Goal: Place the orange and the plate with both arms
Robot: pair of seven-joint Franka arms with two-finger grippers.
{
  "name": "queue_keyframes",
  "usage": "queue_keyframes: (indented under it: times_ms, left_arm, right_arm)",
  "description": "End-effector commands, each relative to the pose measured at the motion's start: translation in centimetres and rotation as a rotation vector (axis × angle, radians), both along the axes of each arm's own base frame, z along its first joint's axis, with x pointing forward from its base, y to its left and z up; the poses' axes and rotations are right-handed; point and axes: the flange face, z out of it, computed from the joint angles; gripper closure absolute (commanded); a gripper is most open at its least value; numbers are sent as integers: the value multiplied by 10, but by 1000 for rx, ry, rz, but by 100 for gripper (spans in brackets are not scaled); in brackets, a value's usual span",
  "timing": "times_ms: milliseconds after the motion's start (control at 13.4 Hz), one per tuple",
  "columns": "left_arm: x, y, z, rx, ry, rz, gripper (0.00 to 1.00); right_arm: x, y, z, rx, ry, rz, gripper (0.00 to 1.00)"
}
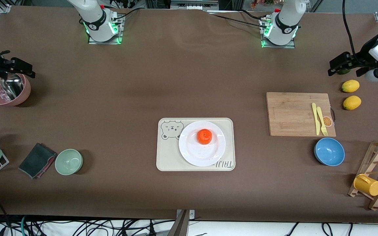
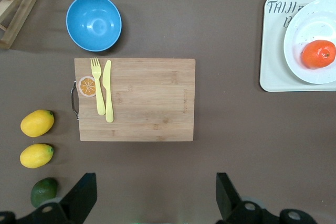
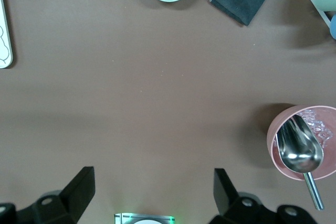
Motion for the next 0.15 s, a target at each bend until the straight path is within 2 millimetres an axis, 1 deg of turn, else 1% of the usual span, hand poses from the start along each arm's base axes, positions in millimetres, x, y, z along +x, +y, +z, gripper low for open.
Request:
queue_keyframes:
  times_ms: [0,75]
  left_arm:
    - [1,4,3,19,3,-16,0]
    - [1,4,3,19,3,-16,0]
  right_arm:
    - [2,1,6,16,-5,4,0]
    - [1,1,6,14,-1,3,0]
